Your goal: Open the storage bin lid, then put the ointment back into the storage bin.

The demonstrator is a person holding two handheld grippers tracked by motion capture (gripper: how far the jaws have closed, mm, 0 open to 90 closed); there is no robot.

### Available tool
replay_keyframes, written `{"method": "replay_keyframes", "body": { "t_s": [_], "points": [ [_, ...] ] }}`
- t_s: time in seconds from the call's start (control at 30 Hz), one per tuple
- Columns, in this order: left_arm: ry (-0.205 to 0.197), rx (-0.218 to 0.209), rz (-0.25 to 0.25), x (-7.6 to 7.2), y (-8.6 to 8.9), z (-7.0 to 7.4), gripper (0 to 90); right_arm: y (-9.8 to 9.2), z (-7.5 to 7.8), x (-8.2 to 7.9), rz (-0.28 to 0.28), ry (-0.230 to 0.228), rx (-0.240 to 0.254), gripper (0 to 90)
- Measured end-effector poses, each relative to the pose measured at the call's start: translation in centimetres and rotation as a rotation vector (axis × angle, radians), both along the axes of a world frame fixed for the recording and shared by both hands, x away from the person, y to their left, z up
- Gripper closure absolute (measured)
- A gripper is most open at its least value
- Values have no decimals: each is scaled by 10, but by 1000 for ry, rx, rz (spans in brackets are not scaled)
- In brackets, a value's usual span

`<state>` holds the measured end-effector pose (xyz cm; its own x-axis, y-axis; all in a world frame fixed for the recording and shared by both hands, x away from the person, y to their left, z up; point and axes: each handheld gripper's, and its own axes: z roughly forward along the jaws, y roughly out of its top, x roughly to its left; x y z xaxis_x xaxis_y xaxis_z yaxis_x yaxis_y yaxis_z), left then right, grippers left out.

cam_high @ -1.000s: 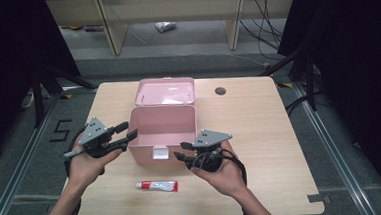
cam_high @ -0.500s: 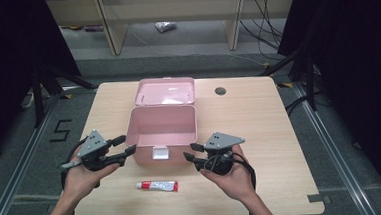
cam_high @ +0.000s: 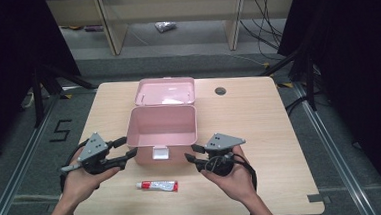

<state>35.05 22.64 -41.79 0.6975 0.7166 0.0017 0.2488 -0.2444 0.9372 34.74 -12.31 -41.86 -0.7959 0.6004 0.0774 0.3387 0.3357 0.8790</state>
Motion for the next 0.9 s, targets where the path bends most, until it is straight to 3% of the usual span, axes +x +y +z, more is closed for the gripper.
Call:
{"method": "replay_keyframes", "body": {
  "t_s": [0.27, 0.33, 0.6, 0.73, 0.77, 0.8, 0.9],
  "points": [
    [-8, 1, -16, -4, 0, 7, 448, -1, 0, 0, -1, 6, 19, 619],
    [-11, 5, -24, -5, -1, 8, 451, -3, 0, 2, -7, -10, 0, 620],
    [-6, 31, -56, -6, -6, 7, 454, 1, -6, 3, 4, 32, -13, 636],
    [-5, 39, -80, -5, -12, 7, 453, -2, -8, 6, 13, 39, -19, 637],
    [-6, 37, -92, -4, -14, 7, 453, -2, -8, 4, 0, 73, -12, 637],
    [-7, 45, -100, -4, -15, 7, 452, -3, -8, 6, 2, 50, -22, 638],
    [-5, 72, -150, -4, -21, 8, 450, -5, -9, 7, 10, 38, -40, 639]
  ]
}}
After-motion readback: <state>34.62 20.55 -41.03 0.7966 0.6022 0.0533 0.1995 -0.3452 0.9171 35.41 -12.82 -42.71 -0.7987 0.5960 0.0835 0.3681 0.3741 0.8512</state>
